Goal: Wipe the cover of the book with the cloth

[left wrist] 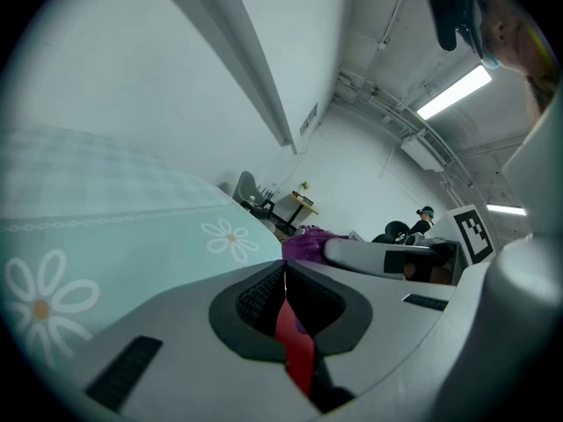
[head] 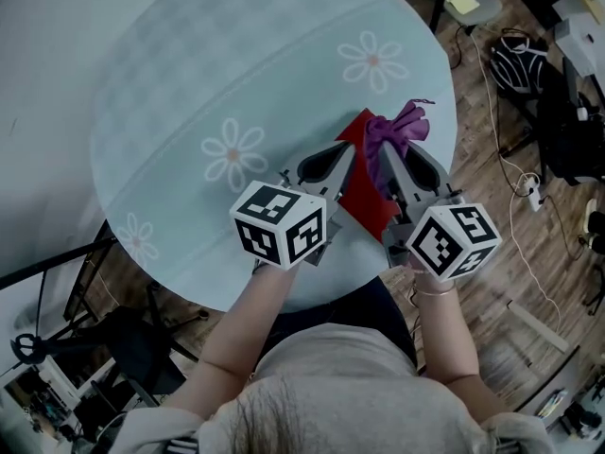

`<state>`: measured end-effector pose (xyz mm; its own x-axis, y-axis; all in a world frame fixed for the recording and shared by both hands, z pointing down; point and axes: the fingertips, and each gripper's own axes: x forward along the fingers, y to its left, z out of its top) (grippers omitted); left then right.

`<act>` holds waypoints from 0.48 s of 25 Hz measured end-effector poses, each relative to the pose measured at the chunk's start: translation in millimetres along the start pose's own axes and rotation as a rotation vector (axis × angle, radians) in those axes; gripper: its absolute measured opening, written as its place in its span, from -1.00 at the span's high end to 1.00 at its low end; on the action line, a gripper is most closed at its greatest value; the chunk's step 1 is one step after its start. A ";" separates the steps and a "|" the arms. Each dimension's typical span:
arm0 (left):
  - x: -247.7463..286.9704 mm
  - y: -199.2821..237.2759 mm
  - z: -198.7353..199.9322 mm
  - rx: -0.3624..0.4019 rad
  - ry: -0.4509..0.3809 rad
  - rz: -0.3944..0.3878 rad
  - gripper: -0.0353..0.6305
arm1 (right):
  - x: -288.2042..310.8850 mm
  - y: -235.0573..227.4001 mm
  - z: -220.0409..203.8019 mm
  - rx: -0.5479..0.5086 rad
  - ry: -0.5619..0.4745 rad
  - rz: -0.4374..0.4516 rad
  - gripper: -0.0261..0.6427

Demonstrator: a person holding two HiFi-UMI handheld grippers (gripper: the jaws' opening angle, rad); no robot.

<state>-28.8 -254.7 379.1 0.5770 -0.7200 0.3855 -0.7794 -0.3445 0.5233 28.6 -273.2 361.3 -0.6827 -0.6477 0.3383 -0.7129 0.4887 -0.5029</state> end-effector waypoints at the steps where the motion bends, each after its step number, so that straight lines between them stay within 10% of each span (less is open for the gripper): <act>1: 1.8 3.9 -0.4 0.006 0.008 0.019 0.84 | 3.8 -2.5 -0.6 0.003 0.006 -0.001 0.71; 12: 15.0 29.3 -7.7 -0.001 0.056 0.088 0.84 | 39.2 -22.5 -17.1 0.036 0.078 -0.012 0.71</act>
<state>-41.1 -270.9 406.1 0.5189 -0.7128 0.4719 -0.8277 -0.2808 0.4859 15.1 -299.6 399.5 -0.6858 -0.6051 0.4044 -0.7156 0.4594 -0.5261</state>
